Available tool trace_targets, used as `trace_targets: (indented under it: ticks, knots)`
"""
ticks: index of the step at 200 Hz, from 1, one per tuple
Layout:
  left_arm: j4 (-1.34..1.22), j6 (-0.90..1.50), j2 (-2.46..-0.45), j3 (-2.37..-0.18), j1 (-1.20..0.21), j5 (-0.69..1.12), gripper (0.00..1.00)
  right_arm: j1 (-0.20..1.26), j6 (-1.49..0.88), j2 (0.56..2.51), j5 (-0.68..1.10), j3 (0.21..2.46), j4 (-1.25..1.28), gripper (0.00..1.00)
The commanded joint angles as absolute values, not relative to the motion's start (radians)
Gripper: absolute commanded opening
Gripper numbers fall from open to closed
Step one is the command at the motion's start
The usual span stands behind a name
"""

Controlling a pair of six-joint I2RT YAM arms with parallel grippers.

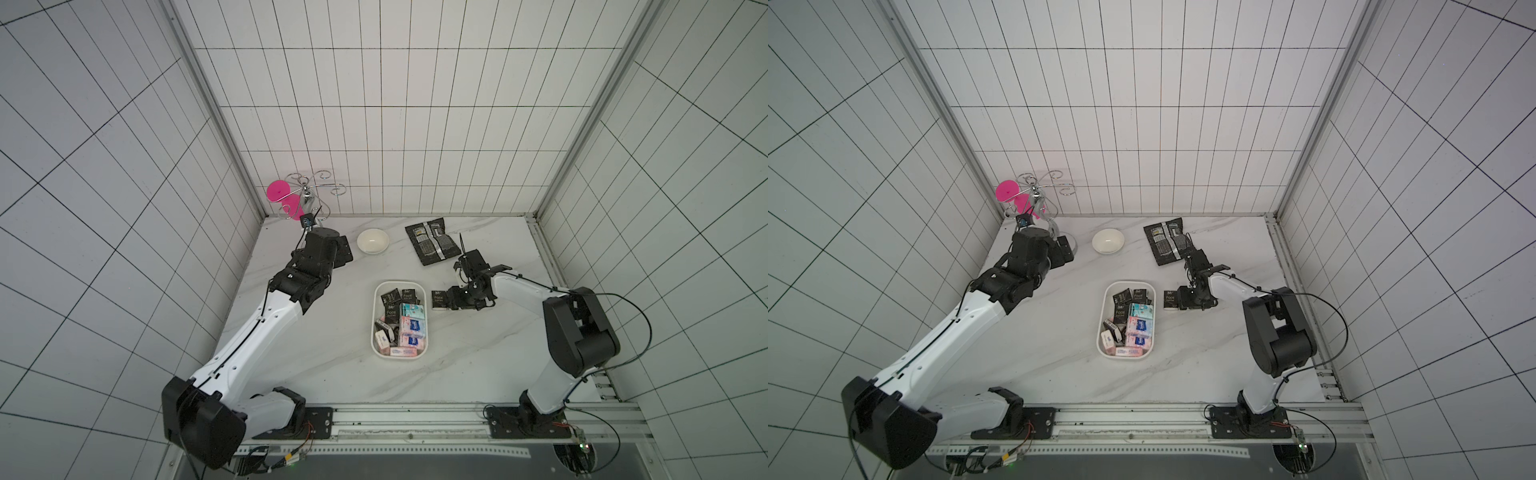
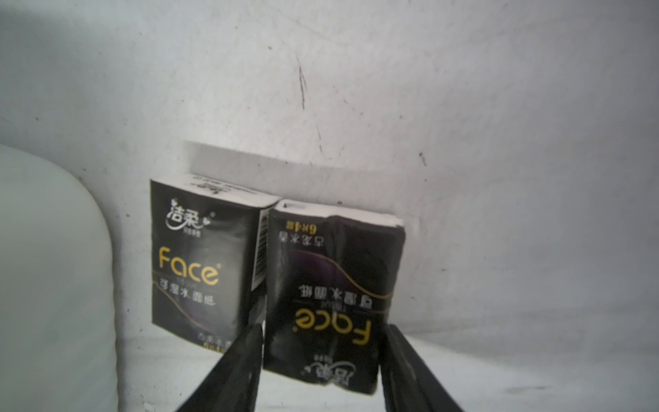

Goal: Take the pocket tissues out of the storage box
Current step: Place the pocket tissues at the center of the board.

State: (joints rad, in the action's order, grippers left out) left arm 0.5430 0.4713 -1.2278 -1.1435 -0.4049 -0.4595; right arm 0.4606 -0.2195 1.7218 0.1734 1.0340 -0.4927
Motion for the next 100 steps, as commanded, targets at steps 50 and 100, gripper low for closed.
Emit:
trace_targets:
  ticks: [50, 100]
  knots:
    - [0.552, 0.474, -1.208, -1.144, -0.410, -0.471, 0.99, 0.468, -0.224, 1.664, 0.148, 1.030, -0.513, 0.62]
    - [0.551, 0.480, -1.213, -1.152, -0.414, -0.475, 0.99, 0.468, -0.212, 1.586, 0.117, 1.058, -0.564, 0.63]
